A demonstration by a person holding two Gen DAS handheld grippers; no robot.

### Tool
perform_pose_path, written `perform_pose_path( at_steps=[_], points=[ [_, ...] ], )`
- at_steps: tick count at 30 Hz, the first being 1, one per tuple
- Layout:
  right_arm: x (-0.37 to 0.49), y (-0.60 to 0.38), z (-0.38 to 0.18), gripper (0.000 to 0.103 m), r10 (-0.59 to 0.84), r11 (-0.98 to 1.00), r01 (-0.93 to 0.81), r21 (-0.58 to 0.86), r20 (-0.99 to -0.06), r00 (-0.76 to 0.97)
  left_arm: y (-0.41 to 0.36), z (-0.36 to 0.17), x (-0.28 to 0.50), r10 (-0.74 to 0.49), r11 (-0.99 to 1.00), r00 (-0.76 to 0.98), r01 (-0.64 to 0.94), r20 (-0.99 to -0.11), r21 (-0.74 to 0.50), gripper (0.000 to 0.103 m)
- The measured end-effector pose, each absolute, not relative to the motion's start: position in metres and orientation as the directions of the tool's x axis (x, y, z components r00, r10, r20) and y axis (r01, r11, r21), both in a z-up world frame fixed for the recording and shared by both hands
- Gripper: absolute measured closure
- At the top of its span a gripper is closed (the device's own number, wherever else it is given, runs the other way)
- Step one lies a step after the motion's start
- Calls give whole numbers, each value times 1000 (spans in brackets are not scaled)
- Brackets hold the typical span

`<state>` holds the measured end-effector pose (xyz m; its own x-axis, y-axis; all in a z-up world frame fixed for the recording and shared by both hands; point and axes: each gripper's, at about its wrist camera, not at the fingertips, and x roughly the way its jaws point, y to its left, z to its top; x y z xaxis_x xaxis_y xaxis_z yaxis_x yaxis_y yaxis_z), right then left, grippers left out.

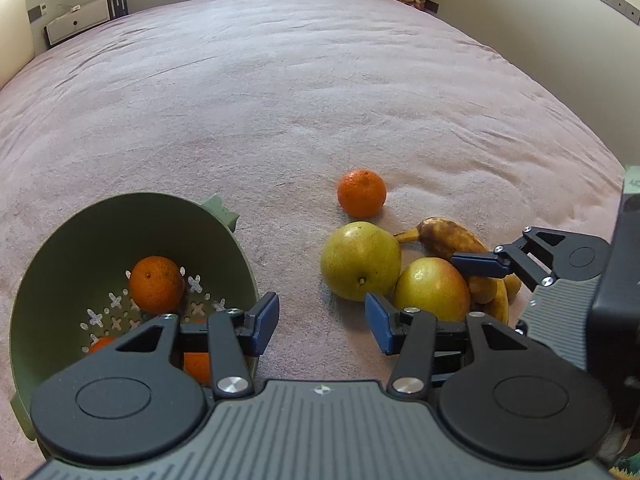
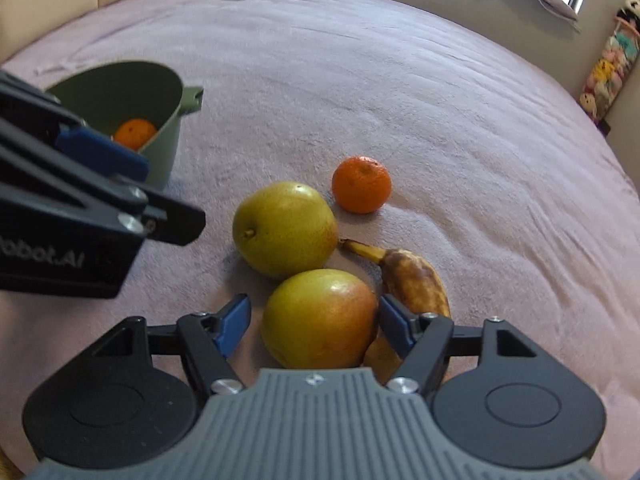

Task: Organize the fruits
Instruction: 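Grasp a yellow pear with the right gripper while the left gripper grasps another pear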

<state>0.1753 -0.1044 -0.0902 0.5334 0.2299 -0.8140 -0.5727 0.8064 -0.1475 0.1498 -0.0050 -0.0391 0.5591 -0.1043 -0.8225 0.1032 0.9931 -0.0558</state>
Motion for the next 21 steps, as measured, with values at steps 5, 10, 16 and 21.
perform_pose_path(
  at_steps=[5, 10, 16, 21],
  points=[
    [177, -100, -96, 38, 195, 788, -583, -200, -816, 544, -6, -43, 150, -102, 993, 552, 108, -827, -50, 44],
    [176, -104, -93, 38, 206, 794, -578, -190, -809, 550, -9, -42, 151, -104, 992, 563, 119, -820, -45, 43],
    [182, -121, -78, 39, 221, 852, -508, -131, -789, 574, -11, -38, 152, -114, 990, 587, 131, -801, -45, 43],
    [189, -149, -59, 39, 269, 915, -404, 2, -750, 604, -11, -35, 153, -122, 990, 601, 131, -790, -53, 43]
  ],
)
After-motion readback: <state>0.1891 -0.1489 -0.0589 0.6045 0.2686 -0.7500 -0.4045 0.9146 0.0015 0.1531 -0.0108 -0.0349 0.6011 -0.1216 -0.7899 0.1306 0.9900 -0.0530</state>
